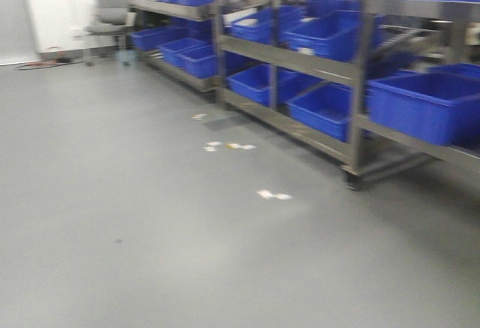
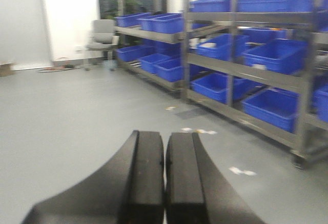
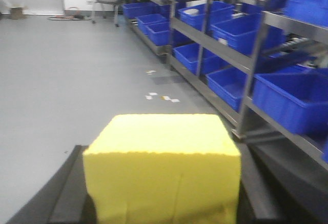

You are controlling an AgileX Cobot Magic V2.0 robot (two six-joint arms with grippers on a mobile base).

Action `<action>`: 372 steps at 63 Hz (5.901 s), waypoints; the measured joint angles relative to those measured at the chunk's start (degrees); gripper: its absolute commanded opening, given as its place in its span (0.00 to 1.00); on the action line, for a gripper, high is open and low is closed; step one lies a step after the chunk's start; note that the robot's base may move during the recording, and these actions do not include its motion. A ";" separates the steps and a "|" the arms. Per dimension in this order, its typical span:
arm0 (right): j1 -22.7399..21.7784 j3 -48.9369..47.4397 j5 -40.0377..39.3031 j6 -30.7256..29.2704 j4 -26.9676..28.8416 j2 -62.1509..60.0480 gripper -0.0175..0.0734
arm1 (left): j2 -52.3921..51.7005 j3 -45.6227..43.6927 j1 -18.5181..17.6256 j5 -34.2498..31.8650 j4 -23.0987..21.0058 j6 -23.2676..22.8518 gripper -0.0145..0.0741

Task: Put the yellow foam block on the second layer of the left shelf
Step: 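Drive the base down the aisle and turn toward the blue-bin shelf, then move the held block over an open blue bin on the shelf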

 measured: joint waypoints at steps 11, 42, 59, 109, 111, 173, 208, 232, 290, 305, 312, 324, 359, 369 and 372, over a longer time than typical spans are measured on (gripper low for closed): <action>0.00 0.00 0.00 0.00 0.00 0.00 0.69 | 0.00 0.00 0.00 0.00 0.00 0.00 0.30; 0.00 0.00 0.00 0.00 0.00 0.00 0.69 | 0.00 0.00 0.10 0.00 0.00 0.00 0.30; 0.00 0.00 0.00 0.00 0.00 0.00 0.69 | 0.00 0.00 0.10 0.00 0.00 0.00 0.30; 0.00 0.00 0.00 0.00 0.00 0.00 0.69 | 0.00 0.00 0.10 0.00 0.00 0.00 0.30; 0.00 0.00 0.00 0.00 0.00 0.00 0.69 | 0.00 0.00 0.10 0.00 0.00 0.00 0.30; 0.00 0.00 0.00 0.00 0.00 0.00 0.69 | 0.00 0.00 0.10 0.00 0.00 0.00 0.30; 0.00 0.00 0.00 0.00 0.00 0.00 0.69 | 0.00 0.00 0.10 0.00 0.00 0.00 0.30; 0.00 0.00 0.00 0.00 0.00 0.00 0.69 | 0.00 0.00 0.10 0.00 0.00 0.00 0.30; 0.00 0.00 0.00 0.00 0.00 0.00 0.69 | 0.00 0.00 0.10 0.00 0.00 0.00 0.30; 0.00 0.00 0.00 0.00 0.00 0.00 0.69 | 0.00 0.00 0.10 0.00 0.00 0.00 0.30; 0.00 0.00 0.00 0.00 0.00 0.00 0.69 | 0.00 0.00 0.10 0.00 0.00 0.00 0.30; 0.00 0.00 0.00 0.00 0.00 0.00 0.69 | 0.00 0.00 0.10 0.00 0.00 0.00 0.30; 0.00 0.00 -0.37 0.00 0.00 0.00 0.69 | 0.00 0.00 0.10 0.00 0.00 0.00 0.30; 0.00 0.00 -0.37 0.00 0.00 0.00 0.69 | 0.00 0.00 0.10 0.00 0.00 0.00 0.30; 0.00 0.00 -0.37 0.00 0.00 0.00 0.69 | 0.00 0.00 0.10 0.00 0.00 0.00 0.30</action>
